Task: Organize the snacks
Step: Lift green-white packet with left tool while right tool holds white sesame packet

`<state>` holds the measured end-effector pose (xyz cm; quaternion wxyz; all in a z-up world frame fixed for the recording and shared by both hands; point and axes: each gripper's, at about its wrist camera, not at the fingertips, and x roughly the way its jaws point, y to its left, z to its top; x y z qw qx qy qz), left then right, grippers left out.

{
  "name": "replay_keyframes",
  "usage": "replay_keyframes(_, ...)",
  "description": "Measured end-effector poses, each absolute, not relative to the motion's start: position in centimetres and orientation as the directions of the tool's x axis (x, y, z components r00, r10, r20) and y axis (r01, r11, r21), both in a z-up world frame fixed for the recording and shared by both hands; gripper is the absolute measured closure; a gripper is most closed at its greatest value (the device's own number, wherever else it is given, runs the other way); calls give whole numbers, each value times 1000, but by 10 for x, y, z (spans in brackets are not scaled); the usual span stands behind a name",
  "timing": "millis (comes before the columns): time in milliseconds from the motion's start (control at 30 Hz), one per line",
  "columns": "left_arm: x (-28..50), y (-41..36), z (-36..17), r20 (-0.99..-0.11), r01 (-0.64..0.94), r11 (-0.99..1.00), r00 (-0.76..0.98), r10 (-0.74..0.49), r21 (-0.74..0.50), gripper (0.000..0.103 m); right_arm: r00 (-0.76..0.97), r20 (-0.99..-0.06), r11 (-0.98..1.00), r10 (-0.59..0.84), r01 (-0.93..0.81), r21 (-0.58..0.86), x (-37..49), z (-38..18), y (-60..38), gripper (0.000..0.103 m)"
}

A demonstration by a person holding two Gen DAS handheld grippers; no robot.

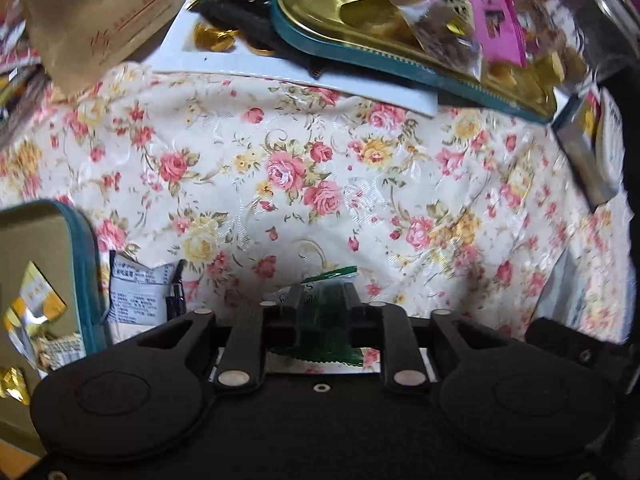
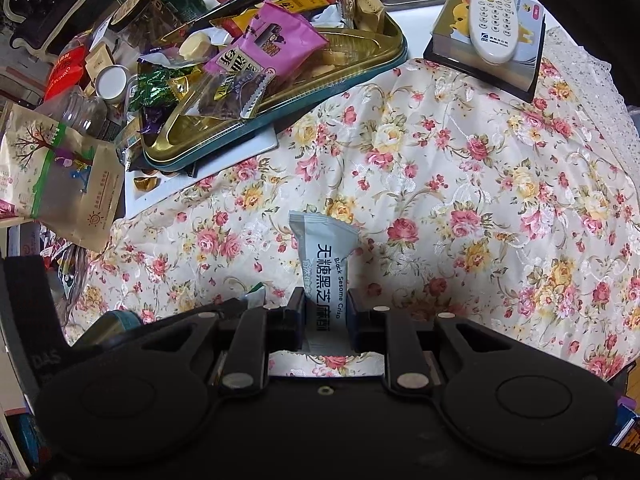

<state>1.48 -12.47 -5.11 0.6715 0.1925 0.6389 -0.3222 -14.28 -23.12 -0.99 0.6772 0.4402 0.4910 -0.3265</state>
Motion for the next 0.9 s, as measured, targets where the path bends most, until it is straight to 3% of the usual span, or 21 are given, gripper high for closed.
replay_keyframes(100,6,-128,-57,-990,694,714,11,-144,-96,72,304,-953,397,-9,876,275,-144,-10,-232,81)
replay_keyframes(200,0,-131,-60,-992,706,706,41,-118,-55,65,303,-953,398,-5,875,276,-145,-11,-232,81)
replay_keyframes(433,3,-131,-66,-994,665,745,35,-108,-57,57,302,-953,396,-3,876,276,-148,-11,-233,81)
replay_keyframes(700,25,-112,-82,-982,536,822,-104,-160,-191,56,304,-953,393,-3,876,279,-151,-12,-234,81)
replay_keyframes(800,31,-104,-93,-941,456,827,-231,-247,-329,62,302,-953,395,-4,876,276,-150,-12,-232,81)
replay_keyframes(900,23,-105,-92,-940,464,821,-229,-252,-333,63,302,-953,395,-4,876,276,-149,-11,-231,81)
